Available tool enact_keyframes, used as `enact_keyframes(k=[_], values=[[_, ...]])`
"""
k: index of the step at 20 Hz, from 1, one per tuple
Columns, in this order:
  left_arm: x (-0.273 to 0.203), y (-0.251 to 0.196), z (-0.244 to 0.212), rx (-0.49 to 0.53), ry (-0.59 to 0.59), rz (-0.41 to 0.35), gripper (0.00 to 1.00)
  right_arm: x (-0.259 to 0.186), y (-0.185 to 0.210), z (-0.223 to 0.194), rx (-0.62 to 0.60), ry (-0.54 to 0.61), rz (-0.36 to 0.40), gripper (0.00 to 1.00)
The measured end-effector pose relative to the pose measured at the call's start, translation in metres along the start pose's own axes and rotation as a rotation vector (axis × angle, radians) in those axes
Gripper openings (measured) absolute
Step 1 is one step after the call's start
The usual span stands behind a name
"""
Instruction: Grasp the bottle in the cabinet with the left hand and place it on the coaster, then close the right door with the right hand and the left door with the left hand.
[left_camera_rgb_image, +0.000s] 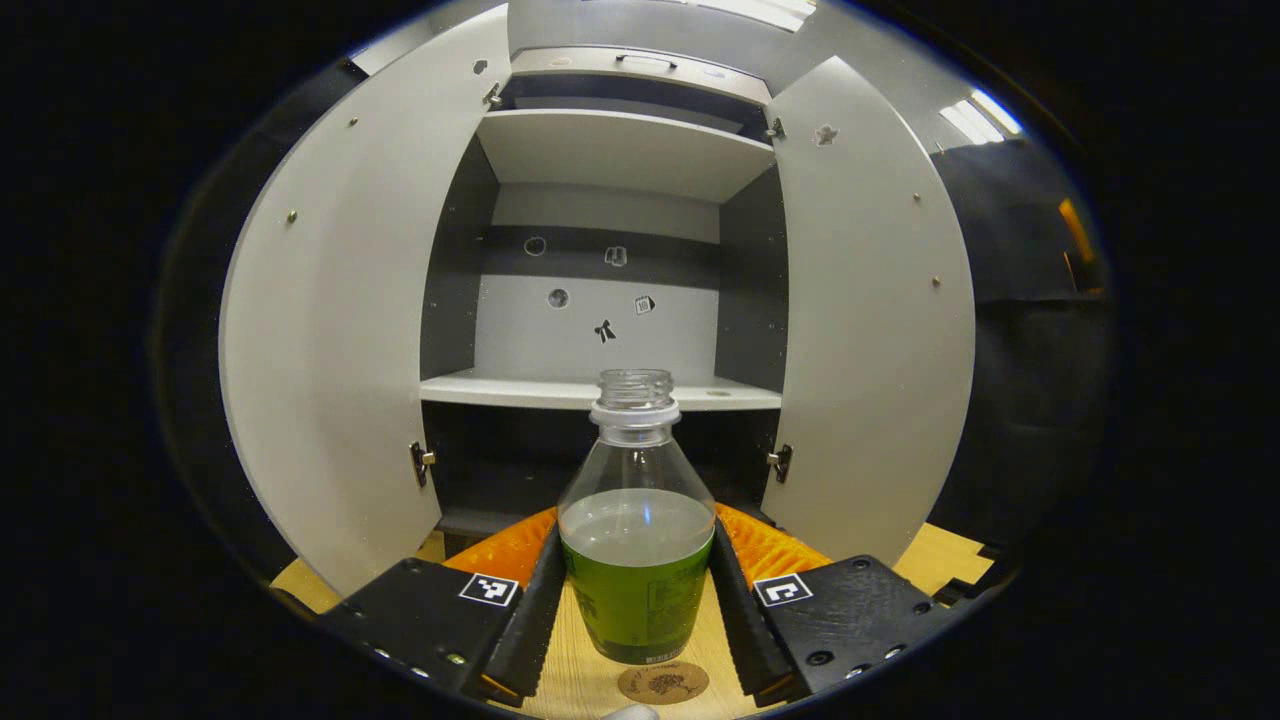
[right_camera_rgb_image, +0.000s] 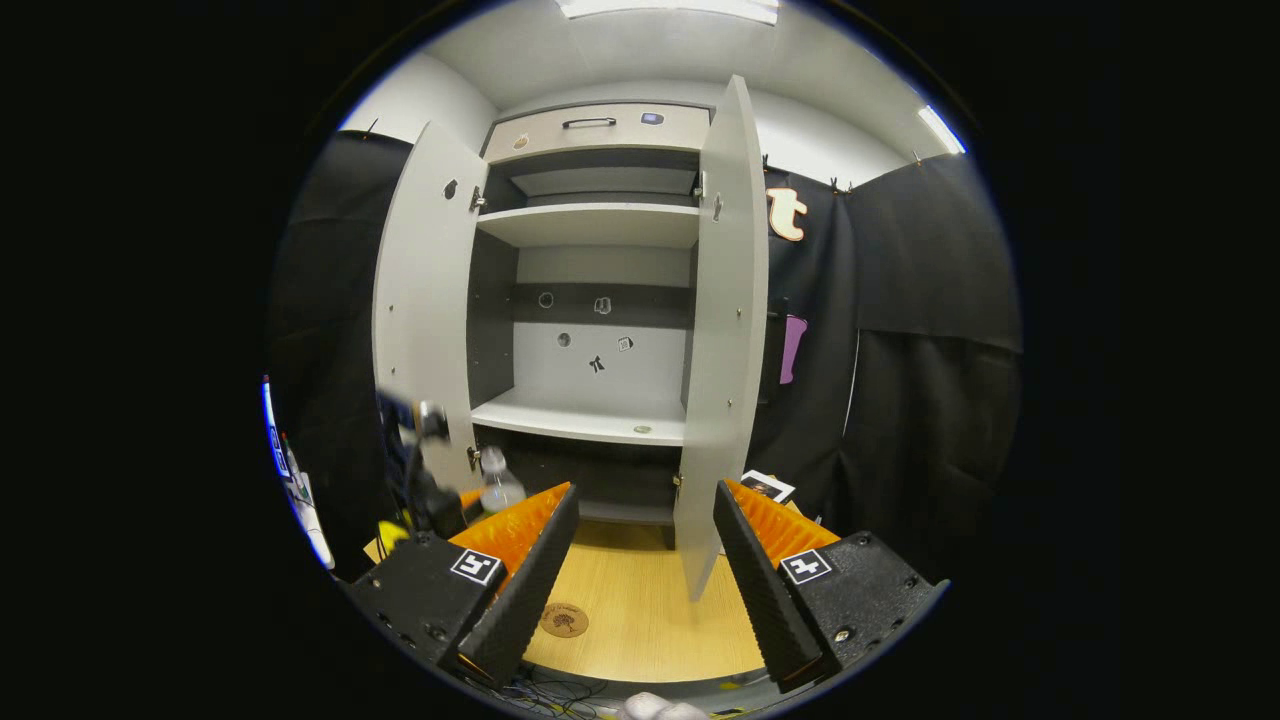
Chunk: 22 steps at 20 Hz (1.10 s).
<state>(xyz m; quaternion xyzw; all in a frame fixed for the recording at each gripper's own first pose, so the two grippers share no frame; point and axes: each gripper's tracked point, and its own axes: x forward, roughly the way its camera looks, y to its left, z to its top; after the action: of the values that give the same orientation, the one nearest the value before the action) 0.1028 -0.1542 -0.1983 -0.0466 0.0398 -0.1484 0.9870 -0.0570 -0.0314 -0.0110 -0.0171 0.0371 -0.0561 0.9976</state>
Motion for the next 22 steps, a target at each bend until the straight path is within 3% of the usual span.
enact_keyframes(k=[11,22], values=[[0.003,-0.023,-0.108,-0.042,-0.031,-0.093,0.71,0.006,-0.009,-0.022,-0.099,0.114,-0.014,0.84],[0.004,-0.039,-0.145,0.027,0.004,-0.126,0.71,-0.006,-0.01,-0.027,-0.11,0.141,-0.01,0.84]])
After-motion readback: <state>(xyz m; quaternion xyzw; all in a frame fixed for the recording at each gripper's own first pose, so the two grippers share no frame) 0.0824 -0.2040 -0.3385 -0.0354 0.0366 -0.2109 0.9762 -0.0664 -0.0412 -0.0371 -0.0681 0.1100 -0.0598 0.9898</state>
